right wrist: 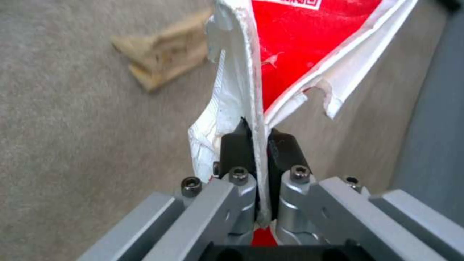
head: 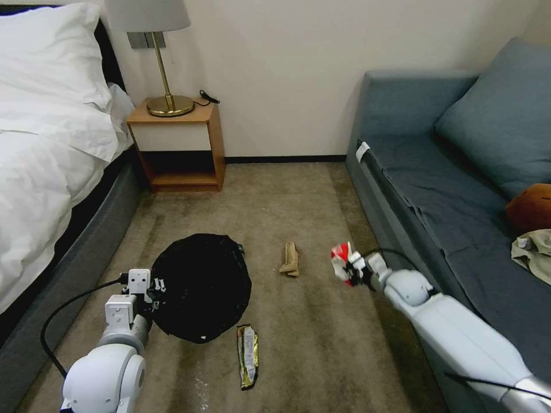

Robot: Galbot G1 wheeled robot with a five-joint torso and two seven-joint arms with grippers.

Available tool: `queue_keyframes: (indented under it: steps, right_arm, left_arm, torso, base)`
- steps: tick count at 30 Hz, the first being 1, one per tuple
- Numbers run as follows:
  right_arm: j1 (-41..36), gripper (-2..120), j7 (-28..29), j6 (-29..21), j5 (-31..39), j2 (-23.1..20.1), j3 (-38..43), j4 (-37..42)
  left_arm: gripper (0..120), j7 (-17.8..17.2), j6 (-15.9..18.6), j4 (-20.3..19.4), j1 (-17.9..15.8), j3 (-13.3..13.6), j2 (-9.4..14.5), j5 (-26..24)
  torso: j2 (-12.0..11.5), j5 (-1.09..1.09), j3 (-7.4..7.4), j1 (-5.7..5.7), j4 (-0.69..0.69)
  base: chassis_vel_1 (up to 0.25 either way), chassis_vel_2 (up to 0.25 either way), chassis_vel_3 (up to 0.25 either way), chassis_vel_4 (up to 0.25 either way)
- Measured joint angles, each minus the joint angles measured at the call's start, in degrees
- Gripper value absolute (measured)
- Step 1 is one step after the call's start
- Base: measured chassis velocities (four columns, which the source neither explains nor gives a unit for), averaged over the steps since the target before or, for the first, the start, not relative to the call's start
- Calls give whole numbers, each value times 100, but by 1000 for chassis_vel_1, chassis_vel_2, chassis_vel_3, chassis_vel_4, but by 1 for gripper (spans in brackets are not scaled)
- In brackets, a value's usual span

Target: Pick up the trash bin, then pick up the garbage on the floor and place it into the trash bin.

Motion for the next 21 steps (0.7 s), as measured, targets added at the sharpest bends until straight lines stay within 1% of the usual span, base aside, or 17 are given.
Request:
queue_keyframes:
  steps: [4, 5, 6, 7, 9, 10, 12, 13, 14, 15, 16, 18, 19, 21]
  right_arm:
    - [233, 0, -175, 162, -195, -145, -211, 239]
    - [343, 0, -210, 204, -217, -205, -332, 405]
    - [435, 0, -221, 223, -219, -257, -443, 567]
    - [435, 0, -221, 223, -219, -257, -443, 567]
    - [584, 0, -234, 210, -210, -327, -601, 905]
    - [584, 0, -234, 210, -210, -327, -601, 905]
    - [903, 0, -277, 73, -2, -437, -899, 1634]
    - [903, 0, -277, 73, -2, -437, -899, 1634]
    - [1163, 0, -314, 17, 129, -485, -1100, 2002]
    - [1324, 0, -331, -17, 234, -497, -1217, 2175]
    - [1324, 0, -331, -17, 234, -497, -1217, 2175]
    - [1815, 0, -323, -144, 619, -443, -1563, 2619]
    - [1815, 0, -323, -144, 619, -443, -1563, 2619]
    - [2099, 0, -271, -202, 924, -294, -1834, 2793]
  left_arm:
    - [4, -2, -25, 11, 3, -8, -17, 35]
    - [4, -2, -30, 26, 7, 4, -29, 40]
    - [4, -2, -33, 53, 4, 21, -40, 50]
    - [4, -2, -33, 53, 4, 21, -40, 50]
    - [4, -2, -35, 116, -23, 41, -57, 67]
    - [4, -2, -35, 116, -23, 41, -57, 67]
    - [4, -6, -35, 232, -99, 77, -62, 92]
    - [4, -6, -35, 232, -99, 77, -62, 92]
    - [4, -10, -35, 279, -137, 104, -65, 108]
    - [4, -12, -33, 294, -154, 121, -72, 114]
    - [4, -12, -33, 294, -154, 121, -72, 114]
    - [4, -19, -20, 341, -205, 186, -118, 144]
    - [4, -19, -20, 341, -205, 186, -118, 144]
    - [4, -22, -9, 376, -244, 228, -151, 164]
  torso:
    - [0, -1, 0, 0, 0]
    - [0, 0, 0, 0, 0]
    - [0, 0, 0, 0, 0]
    - [0, 0, 0, 0, 0]
    - [0, 0, 0, 0, 0]
    - [0, 0, 0, 0, 0]
    - [0, 0, 0, 0, 0]
    - [0, 0, 0, 0, 0]
    - [0, -2, 0, 0, 0]
    - [0, -1, 0, 0, 0]
    - [0, -1, 0, 0, 0]
    - [0, -2, 0, 0, 0]
    - [0, -2, 0, 0, 0]
    - [0, -2, 0, 0, 1]
  base:
    - [0, 0, 0, 0]
    - [0, 0, 0, 0]
    - [0, 0, 0, 0]
    - [0, 0, 0, 0]
    - [0, 0, 0, 0]
    - [0, 0, 0, 0]
    - [0, 0, 0, 0]
    - [0, 0, 0, 0]
    - [0, 0, 0, 0]
    - [0, 0, 0, 0]
    - [0, 0, 0, 0]
    - [0, 0, 0, 0]
    - [0, 0, 0, 0]
    - [0, 0, 0, 0]
